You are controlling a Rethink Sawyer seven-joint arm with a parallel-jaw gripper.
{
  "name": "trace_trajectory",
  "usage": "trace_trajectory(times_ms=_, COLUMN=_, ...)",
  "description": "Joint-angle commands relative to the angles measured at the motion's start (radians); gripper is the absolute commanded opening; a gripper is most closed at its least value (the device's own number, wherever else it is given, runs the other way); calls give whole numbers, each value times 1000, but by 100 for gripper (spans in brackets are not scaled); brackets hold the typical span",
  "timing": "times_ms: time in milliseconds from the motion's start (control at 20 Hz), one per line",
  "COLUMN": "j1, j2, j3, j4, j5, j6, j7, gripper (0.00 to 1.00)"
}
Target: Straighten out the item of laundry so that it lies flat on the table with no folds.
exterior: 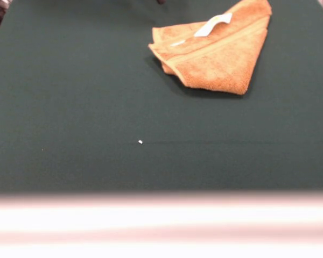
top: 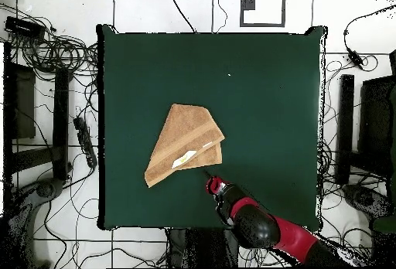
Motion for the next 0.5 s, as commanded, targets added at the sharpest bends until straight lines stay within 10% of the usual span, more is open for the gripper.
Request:
trace_trajectory(times_ms=50, j1=13, j2=29, j3=36, j4=-48, j5=10, j6=-81, j7=193, gripper=100)
trace_trajectory(times_ms=500, j1=59, j2=62, j3=15, j4=-68, j5=18, j6=-143, j7=202, gripper=100)
